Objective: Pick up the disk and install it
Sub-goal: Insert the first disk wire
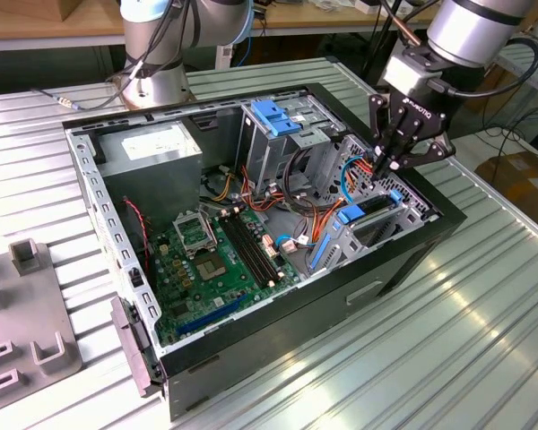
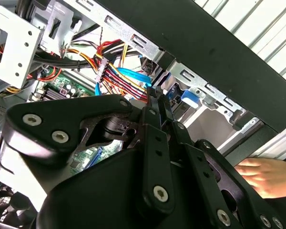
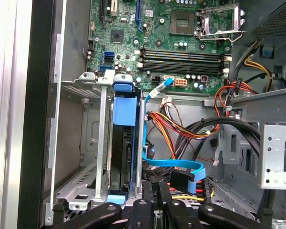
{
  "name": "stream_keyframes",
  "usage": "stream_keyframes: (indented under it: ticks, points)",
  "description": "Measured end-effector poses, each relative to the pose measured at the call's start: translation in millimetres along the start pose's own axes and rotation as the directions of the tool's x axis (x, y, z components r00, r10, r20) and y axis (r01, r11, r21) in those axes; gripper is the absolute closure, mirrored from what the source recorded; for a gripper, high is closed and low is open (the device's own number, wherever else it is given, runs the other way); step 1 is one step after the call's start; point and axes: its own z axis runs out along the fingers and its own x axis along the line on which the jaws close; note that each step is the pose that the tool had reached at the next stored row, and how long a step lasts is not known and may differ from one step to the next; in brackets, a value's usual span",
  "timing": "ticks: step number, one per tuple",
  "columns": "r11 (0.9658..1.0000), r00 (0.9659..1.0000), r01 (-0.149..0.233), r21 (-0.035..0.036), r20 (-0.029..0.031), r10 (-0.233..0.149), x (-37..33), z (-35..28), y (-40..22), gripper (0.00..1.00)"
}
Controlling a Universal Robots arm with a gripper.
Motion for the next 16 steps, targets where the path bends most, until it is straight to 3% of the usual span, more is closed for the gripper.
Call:
stream_keyframes:
  ticks: [7,16]
  points:
    - [1.0,1.0,-0.003,0.0,-0.0009,0.003,4.6,-0.1,0.3,0.83]
    - [1.0,1.0,-0.003,0.0,-0.0009,0.003,5.6,-0.1,0.3,0.83]
